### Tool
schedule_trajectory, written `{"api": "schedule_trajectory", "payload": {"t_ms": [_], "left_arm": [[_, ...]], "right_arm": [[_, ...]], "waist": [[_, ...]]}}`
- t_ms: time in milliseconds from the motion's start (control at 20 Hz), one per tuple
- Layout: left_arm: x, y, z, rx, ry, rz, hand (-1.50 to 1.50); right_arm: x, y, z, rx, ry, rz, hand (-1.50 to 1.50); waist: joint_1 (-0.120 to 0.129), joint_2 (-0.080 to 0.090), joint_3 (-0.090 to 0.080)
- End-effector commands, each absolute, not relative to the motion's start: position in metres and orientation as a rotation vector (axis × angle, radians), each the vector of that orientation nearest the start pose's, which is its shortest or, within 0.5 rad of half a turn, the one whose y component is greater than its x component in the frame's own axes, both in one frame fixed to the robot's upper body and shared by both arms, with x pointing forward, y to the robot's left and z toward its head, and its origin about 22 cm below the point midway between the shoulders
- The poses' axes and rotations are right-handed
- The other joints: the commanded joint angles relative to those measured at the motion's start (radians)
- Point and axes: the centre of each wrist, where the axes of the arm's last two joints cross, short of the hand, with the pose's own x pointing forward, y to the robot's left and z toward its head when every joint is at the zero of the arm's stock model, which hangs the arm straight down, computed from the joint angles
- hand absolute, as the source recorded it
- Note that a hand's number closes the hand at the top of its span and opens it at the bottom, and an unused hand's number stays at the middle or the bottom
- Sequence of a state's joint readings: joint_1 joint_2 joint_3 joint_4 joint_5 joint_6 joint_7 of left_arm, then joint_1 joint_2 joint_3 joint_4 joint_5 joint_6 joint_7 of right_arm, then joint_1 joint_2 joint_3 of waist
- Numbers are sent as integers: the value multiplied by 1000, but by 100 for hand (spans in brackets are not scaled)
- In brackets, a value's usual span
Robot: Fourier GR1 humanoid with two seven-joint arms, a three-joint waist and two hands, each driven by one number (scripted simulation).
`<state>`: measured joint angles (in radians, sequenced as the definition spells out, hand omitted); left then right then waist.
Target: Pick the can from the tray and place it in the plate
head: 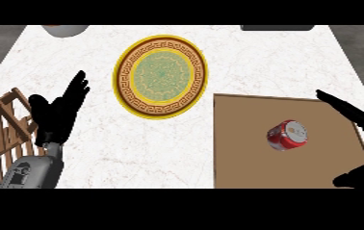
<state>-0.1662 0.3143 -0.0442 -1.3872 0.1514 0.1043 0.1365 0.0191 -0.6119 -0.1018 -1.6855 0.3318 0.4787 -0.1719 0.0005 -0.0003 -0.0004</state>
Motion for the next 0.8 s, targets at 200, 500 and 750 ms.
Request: {"api": "schedule_trajectory", "payload": {"t_ms": [200, 500, 750], "left_arm": [[288, 284, 23, 187, -1387, -95, 0], [274, 290, 14, 199, -1403, -88, 0], [293, 274, 13, 175, -1419, -107, 0]], "right_arm": [[261, -323, 98, -368, -1352, 1157, -150], [263, -331, 99, -397, -1303, 1182, -150], [266, -311, 93, -431, -1297, 1199, -150]], "waist": [[2, 1, 0], [1, 0, 0], [-3, 0, 0]]}}
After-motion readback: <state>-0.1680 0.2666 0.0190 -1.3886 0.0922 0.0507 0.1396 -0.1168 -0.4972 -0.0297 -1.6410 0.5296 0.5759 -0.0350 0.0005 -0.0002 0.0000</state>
